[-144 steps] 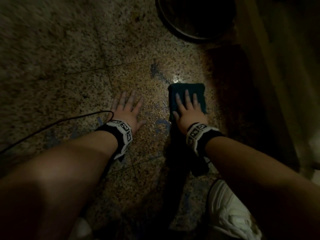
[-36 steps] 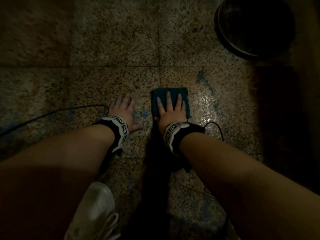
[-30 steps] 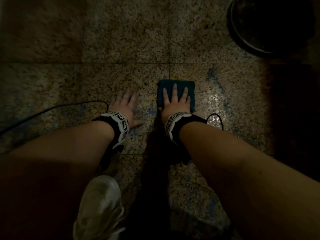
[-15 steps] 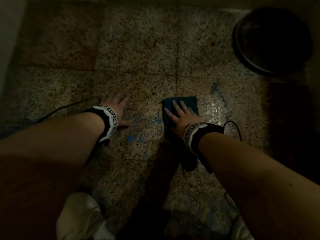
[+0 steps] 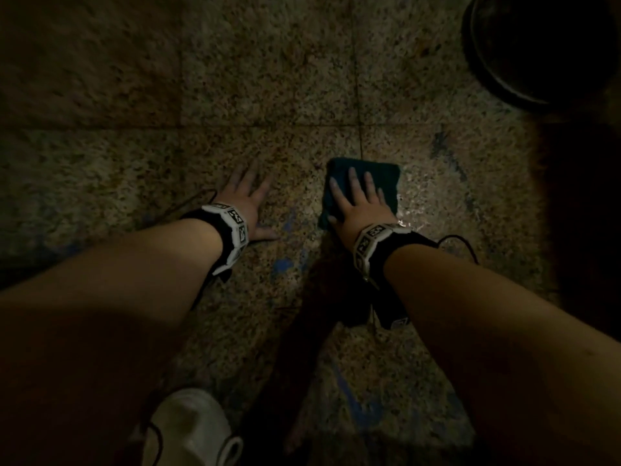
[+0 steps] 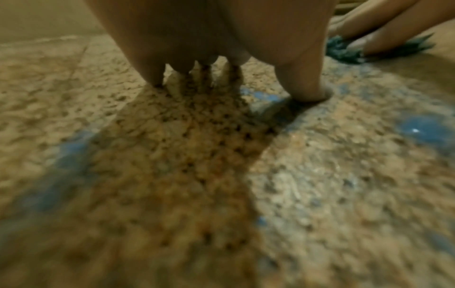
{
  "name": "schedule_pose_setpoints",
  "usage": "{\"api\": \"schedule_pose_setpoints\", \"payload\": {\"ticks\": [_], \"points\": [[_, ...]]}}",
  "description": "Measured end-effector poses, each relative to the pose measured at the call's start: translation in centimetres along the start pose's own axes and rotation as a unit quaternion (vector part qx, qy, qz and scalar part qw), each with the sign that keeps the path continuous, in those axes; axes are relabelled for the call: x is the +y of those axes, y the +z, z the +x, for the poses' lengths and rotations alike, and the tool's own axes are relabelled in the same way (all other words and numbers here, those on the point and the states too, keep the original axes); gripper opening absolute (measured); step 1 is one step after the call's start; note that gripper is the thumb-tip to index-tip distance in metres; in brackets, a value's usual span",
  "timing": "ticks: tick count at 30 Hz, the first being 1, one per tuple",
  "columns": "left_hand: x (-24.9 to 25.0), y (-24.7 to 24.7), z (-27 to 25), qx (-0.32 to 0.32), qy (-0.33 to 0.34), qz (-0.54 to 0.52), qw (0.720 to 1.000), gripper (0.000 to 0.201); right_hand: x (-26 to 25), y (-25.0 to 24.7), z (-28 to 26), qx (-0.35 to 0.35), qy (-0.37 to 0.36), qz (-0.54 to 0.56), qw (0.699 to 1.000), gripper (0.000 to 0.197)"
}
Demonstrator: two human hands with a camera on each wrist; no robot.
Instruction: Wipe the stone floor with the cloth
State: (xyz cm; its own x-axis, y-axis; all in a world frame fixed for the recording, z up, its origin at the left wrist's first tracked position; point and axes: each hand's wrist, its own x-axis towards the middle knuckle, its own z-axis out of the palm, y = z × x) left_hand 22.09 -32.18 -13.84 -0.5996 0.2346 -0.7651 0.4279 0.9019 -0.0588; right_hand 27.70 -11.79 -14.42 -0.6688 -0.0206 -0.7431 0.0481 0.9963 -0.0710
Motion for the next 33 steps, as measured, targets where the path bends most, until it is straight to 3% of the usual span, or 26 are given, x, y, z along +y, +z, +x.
{"api": "schedule_pose_setpoints", "payload": {"ticks": [6, 10, 20, 25, 33], "points": [[-1.3, 0.9, -0.8, 0.015, 0.045, 0.038, 0.998, 0.101, -1.6, 2.2, -1.9, -0.031, -0.002, -0.001, 1.000, 0.066], [-3.0, 0.9, -0.8, 0.009, 0.034, 0.072, 0.997, 0.098, -1.6, 1.5, -1.7, -0.045, 0.003, 0.010, 0.999, 0.067], [-4.2, 2.3, -0.3, 0.030, 0.042, 0.049, 0.997, 0.097, -3.7, -2.4, 2.2, -0.001, 0.024, 0.051, 0.998, 0.066], [-4.4, 3.2, 0.1, 0.047, 0.045, 0.033, 0.997, 0.097, -3.6, -0.8, 1.4, 0.019, 0.008, 0.024, 0.999, 0.064], [-4.5, 3.4, -0.5, 0.082, 0.060, -0.009, 0.995, 0.092, -6.3, 3.5, -2.2, -0.004, -0.015, 0.026, 1.000, 0.063]]}}
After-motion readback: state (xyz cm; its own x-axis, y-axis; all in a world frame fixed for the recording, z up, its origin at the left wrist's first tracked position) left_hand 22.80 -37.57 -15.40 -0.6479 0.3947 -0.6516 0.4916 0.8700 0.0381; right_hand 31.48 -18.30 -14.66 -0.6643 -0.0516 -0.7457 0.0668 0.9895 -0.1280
